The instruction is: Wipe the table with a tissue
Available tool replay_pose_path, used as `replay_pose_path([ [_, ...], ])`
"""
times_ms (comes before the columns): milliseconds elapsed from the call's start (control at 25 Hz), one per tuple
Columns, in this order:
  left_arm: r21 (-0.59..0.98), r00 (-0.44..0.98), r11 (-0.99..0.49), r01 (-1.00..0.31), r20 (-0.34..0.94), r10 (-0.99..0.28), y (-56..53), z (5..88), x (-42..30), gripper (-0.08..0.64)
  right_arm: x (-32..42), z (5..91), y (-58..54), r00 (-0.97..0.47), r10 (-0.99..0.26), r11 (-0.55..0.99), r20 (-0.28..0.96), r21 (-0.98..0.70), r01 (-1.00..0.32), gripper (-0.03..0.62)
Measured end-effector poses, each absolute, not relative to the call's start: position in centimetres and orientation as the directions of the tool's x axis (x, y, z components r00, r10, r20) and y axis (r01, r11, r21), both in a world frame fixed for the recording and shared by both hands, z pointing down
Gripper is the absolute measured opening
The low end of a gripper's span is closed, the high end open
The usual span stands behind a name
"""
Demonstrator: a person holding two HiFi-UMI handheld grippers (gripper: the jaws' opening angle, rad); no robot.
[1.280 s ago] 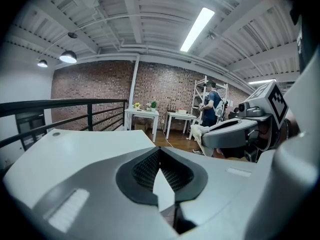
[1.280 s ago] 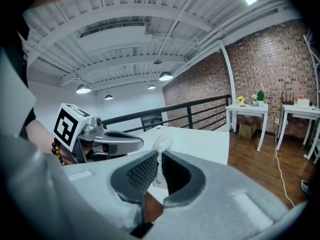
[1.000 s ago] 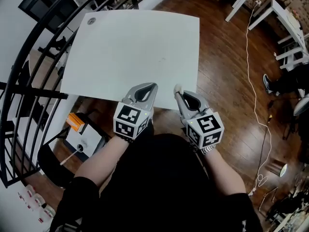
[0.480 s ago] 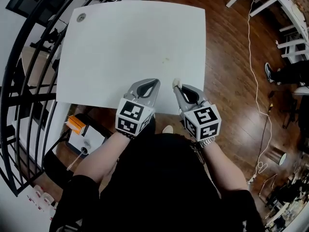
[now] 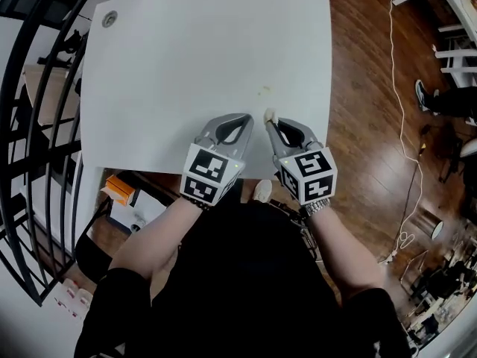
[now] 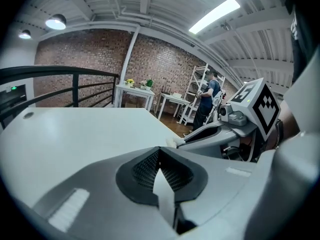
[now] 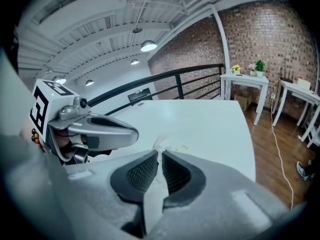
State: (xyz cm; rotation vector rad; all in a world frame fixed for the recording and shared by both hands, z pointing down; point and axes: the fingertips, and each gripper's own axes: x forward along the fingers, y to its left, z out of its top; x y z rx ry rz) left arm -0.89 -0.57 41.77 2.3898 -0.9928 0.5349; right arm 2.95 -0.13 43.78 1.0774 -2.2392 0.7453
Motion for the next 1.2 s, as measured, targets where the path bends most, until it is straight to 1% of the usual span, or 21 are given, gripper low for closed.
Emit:
replay_pose_path([
  [360, 0.298, 0.669, -0.634, -0.714, 0.559, -0.490, -1.9, 43.7, -1.2, 0.012, 2.6, 47.4, -2.6, -0.508, -0.481, 0.491, 0.715, -0.260, -0.831, 0.014],
  [640, 0.309, 0.675, -0.641, -0.703, 0.574, -0.464, -2.1, 44.9, -1.9, 0.012, 1.2, 49.5, -3.7, -0.502, -0.456, 0.491, 0.735, -0.262, -0.830, 0.014],
  [1200, 0.336, 0.675, -0.623, -0.707, 0.586, -0.449, -2.8, 46.2, -2.3, 0.012, 0.2, 51.9, -5.6, -0.485, -0.404, 0.493, 0.775, -0.262, -0.830, 0.014],
])
